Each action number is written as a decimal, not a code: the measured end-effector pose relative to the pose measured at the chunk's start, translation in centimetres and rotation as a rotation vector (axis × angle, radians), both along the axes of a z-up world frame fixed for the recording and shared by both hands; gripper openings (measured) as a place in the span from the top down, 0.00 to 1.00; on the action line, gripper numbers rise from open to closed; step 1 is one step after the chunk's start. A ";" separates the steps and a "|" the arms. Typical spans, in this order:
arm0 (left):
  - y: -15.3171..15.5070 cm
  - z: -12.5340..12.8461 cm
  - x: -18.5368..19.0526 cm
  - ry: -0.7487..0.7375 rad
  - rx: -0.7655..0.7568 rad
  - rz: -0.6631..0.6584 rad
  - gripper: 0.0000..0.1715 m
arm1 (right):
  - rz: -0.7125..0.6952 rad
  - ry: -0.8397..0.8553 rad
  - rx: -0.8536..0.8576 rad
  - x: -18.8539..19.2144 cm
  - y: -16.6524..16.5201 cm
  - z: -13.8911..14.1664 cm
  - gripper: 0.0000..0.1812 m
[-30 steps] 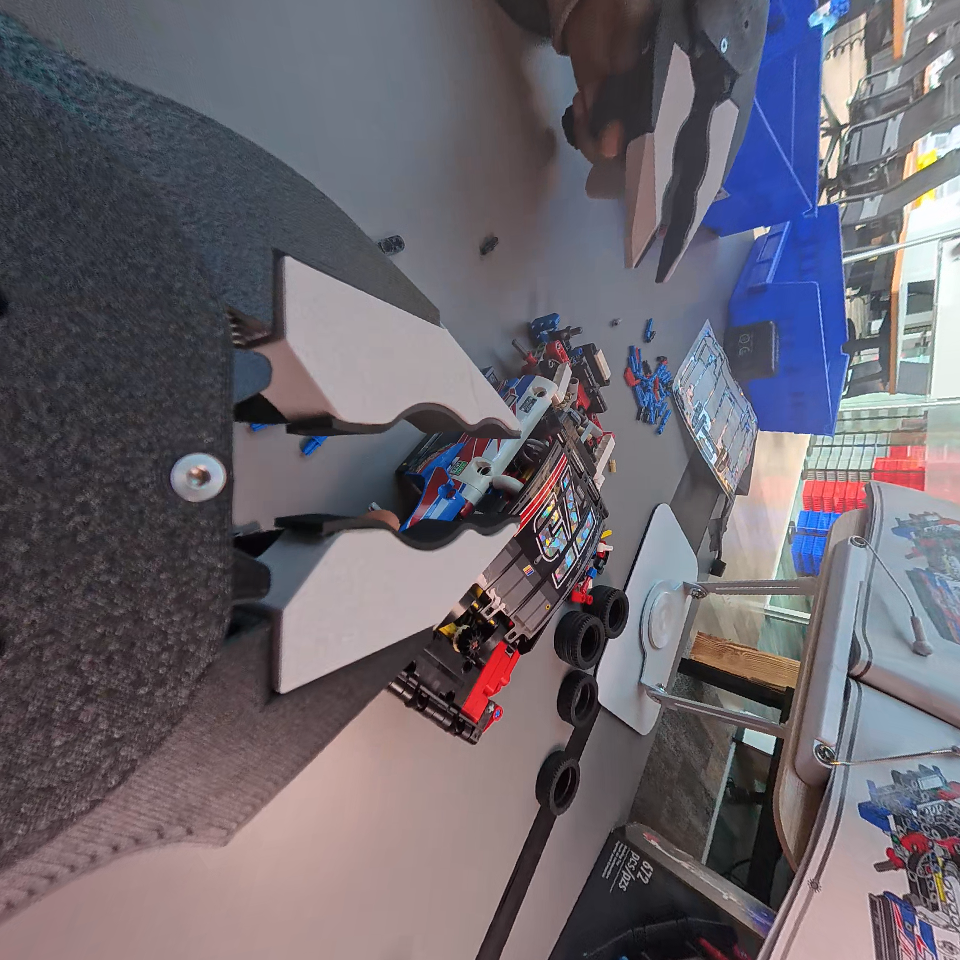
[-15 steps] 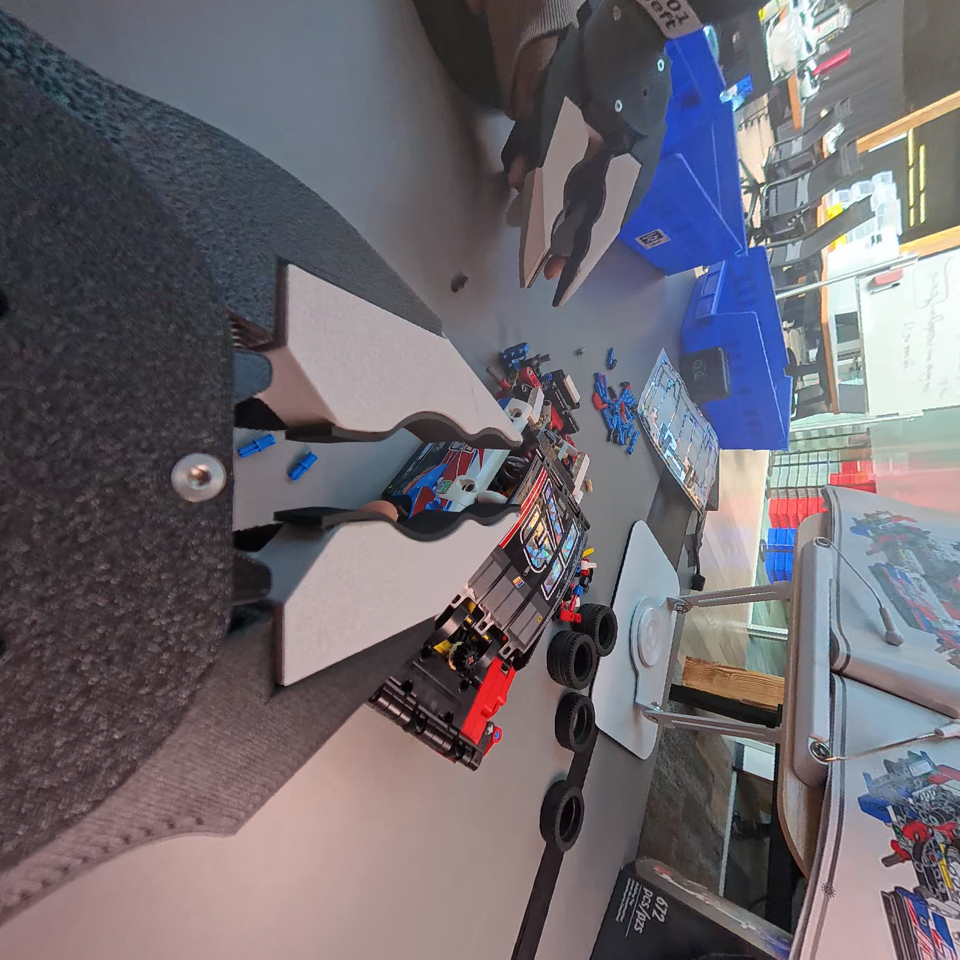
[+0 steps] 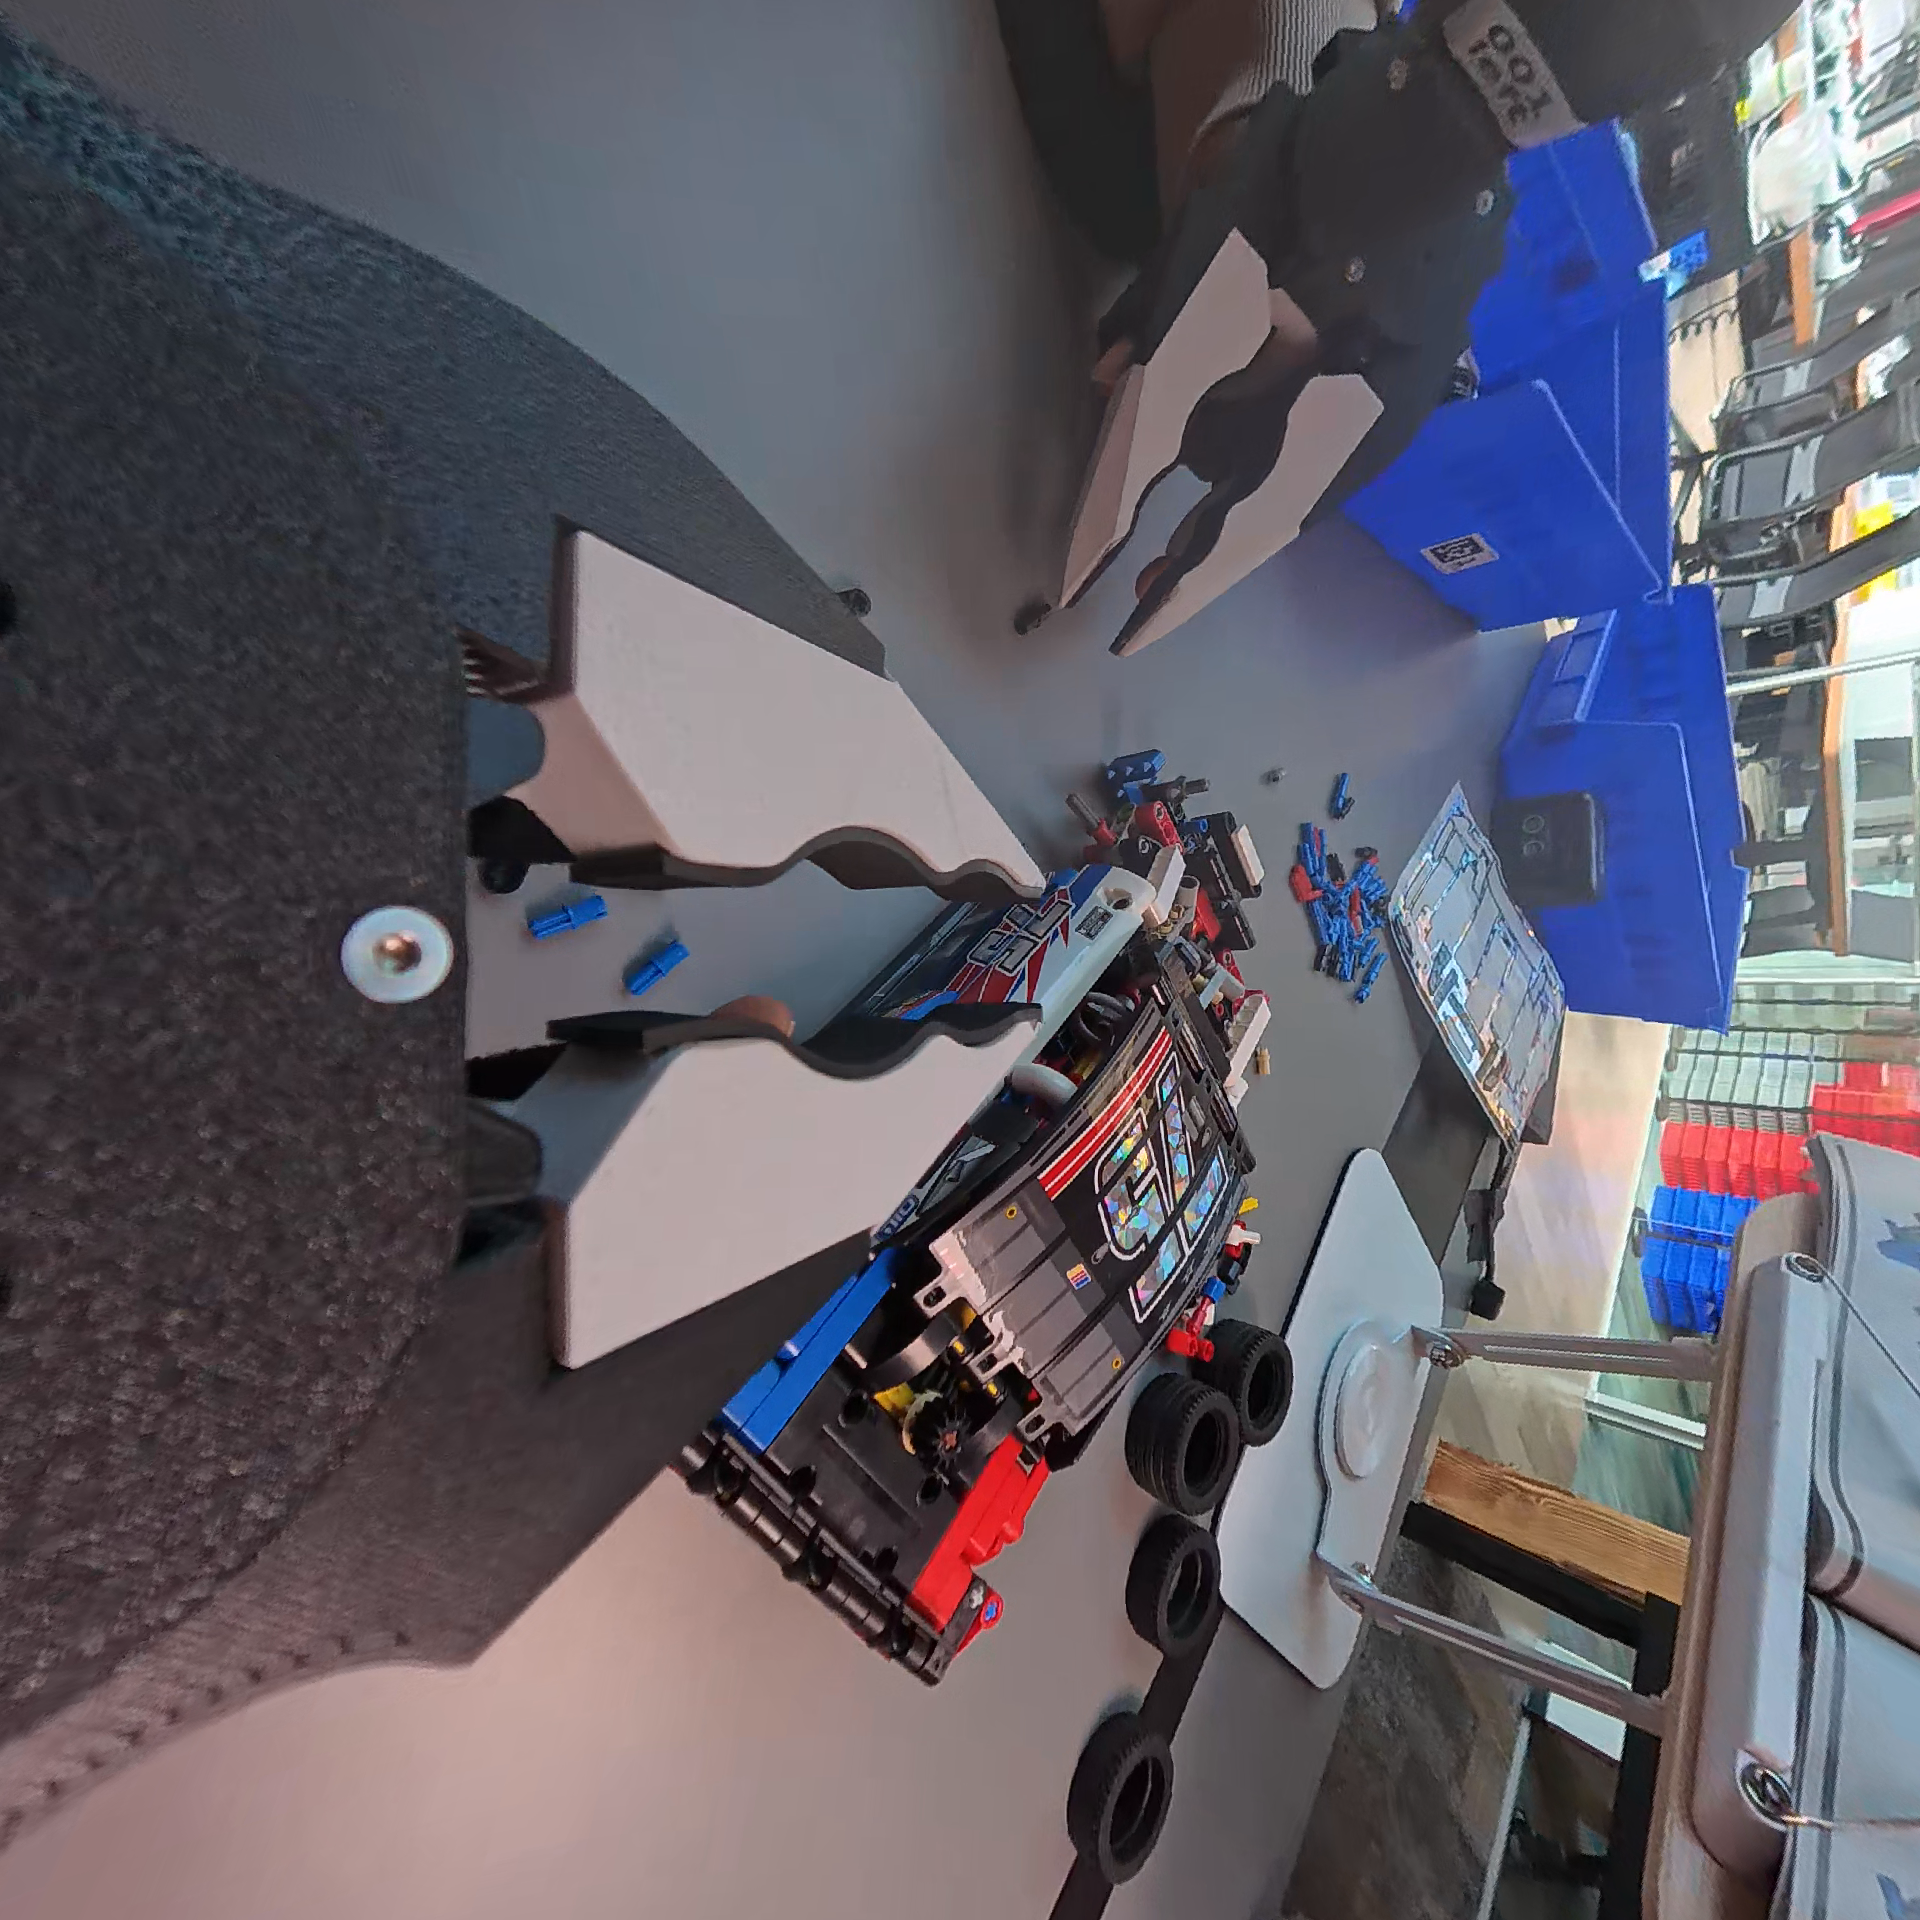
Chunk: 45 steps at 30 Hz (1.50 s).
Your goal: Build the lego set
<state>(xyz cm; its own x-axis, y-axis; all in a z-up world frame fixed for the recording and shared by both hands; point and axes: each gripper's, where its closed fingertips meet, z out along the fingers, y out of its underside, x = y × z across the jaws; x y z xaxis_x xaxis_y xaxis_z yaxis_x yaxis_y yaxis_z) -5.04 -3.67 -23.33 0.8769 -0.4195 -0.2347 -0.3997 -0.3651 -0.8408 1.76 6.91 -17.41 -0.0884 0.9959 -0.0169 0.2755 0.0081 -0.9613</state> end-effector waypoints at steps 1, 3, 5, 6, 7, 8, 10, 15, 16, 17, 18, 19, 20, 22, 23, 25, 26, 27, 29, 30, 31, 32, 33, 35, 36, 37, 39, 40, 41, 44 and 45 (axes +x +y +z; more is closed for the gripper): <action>0.0 0.0 0.0 0.000 0.000 0.002 0.90 | 0.003 -0.007 -0.004 0.0 0.0 -0.2 0.91; 0.0 0.2 -0.1 -0.014 0.005 0.008 0.89 | 0.017 -0.025 -0.002 0.0 -0.2 -0.6 0.91; 0.0 0.4 0.0 -0.034 0.008 0.008 0.88 | 0.041 -0.052 0.017 -0.1 -0.7 -1.2 0.91; 0.0 0.4 0.0 -0.038 0.008 0.007 0.88 | 0.051 -0.066 0.037 -0.1 -0.9 -1.5 0.91; 0.0 0.4 0.1 -0.037 0.007 0.006 0.87 | 0.056 -0.080 0.063 -0.1 -1.1 -1.9 0.91; 0.0 0.3 0.1 -0.034 0.006 0.007 0.87 | 0.060 -0.097 0.091 -0.2 -1.2 -2.3 0.91; 0.1 0.3 0.1 -0.032 0.003 0.016 0.86 | 0.058 -0.131 0.144 -0.2 -1.4 -3.0 0.91; 0.5 0.3 -0.7 -0.068 -0.014 0.100 0.83 | 0.035 -0.203 0.211 -0.3 -1.5 -4.3 0.89; 0.5 0.2 -0.8 -0.079 -0.021 0.113 0.83 | 0.037 -0.212 0.211 -0.3 -1.7 -4.4 0.88; 0.6 0.1 -0.8 -0.086 -0.027 0.119 0.82 | 0.039 -0.220 0.207 -0.2 -1.8 -4.5 0.87; 0.6 0.1 -0.9 -0.086 -0.032 0.124 0.81 | 0.043 -0.226 0.202 -0.2 -1.9 -4.5 0.86; 0.6 0.0 -0.9 -0.081 -0.035 0.128 0.81 | 0.047 -0.230 0.197 -0.1 -2.0 -4.5 0.85; 0.6 -0.1 -0.9 -0.076 -0.037 0.127 0.81 | 0.053 -0.232 0.192 -0.1 -2.1 -4.4 0.84; 0.6 -0.2 -0.8 -0.070 -0.041 0.126 0.81 | 0.070 -0.236 0.177 0.1 -2.5 -4.3 0.83; 0.6 -0.2 -0.7 -0.068 -0.043 0.125 0.81 | 0.082 -0.239 0.171 0.1 -2.8 -4.2 0.83; 0.7 -0.2 -0.7 -0.065 -0.045 0.124 0.81 | 0.136 -0.254 0.149 0.4 -3.9 -4.3 0.83; 0.7 -0.2 -0.7 -0.065 -0.045 0.124 0.81 | 0.178 -0.270 0.128 0.6 -4.7 -4.4 0.83; 0.7 -0.3 -0.7 -0.066 -0.046 0.125 0.81 | 0.215 -0.289 0.108 0.7 -5.6 -4.5 0.82; 0.8 -0.2 -0.7 -0.068 -0.046 0.127 0.81 | 0.276 -0.339 0.109 1.0 -7.0 -5.0 0.82; 0.9 -0.2 -0.7 -0.069 -0.046 0.127 0.81 | 0.301 -0.368 0.127 1.1 -7.5 -5.4 0.81; 0.9 -0.2 -0.6 -0.070 -0.046 0.126 0.81 | 0.328 -0.398 0.147 1.2 -8.1 -5.7 0.81; 1.0 -0.2 -0.5 -0.070 -0.046 0.125 0.81 | 0.349 -0.425 0.163 1.2 -8.6 -5.9 0.81; 1.0 -0.2 -0.5 -0.070 -0.046 0.123 0.81 | 0.365 -0.451 0.177 1.2 -9.0 -6.2 0.81; 1.0 -0.2 -0.3 -0.062 -0.044 0.117 0.81 | 0.388 -0.504 0.208 1.2 -9.5 -6.8 0.81; 0.9 -0.2 -0.3 -0.059 -0.043 0.114 0.81 | 0.394 -0.524 0.225 1.2 -9.7 -7.1 0.82; 0.9 -0.2 -0.2 -0.059 -0.042 0.110 0.81 | 0.405 -0.544 0.238 1.3 -9.9 -7.4 0.83; 0.8 -0.2 0.0 -0.064 -0.041 0.105 0.81 | 0.426 -0.573 0.258 1.3 -10.2 -7.8 0.86; 0.8 -0.2 0.0 -0.065 -0.041 0.102 0.81 | 0.430 -0.585 0.269 1.3 -10.2 -8.1 0.87; 0.8 -0.1 0.1 -0.066 -0.041 0.099 0.81 | 0.433 -0.598 0.277 1.3 -10.2 -8.3 0.87; 0.7 -0.1 0.4 -0.065 -0.040 0.086 0.81 | 0.456 -0.620 0.276 1.4 -10.3 -8.7 0.91; 0.6 -0.1 0.6 -0.063 -0.039 0.081 0.81 | 0.457 -0.625 0.281 1.3 -10.1 -8.7 0.92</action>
<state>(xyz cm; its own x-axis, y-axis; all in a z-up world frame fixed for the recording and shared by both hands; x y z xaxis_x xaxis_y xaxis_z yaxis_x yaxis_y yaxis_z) -4.48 -3.03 -23.43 0.9207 -0.3546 -0.1630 -0.3145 -0.4271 -0.8478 3.10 -3.22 -26.08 -0.5433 0.8382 0.0470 0.6700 0.4667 -0.5773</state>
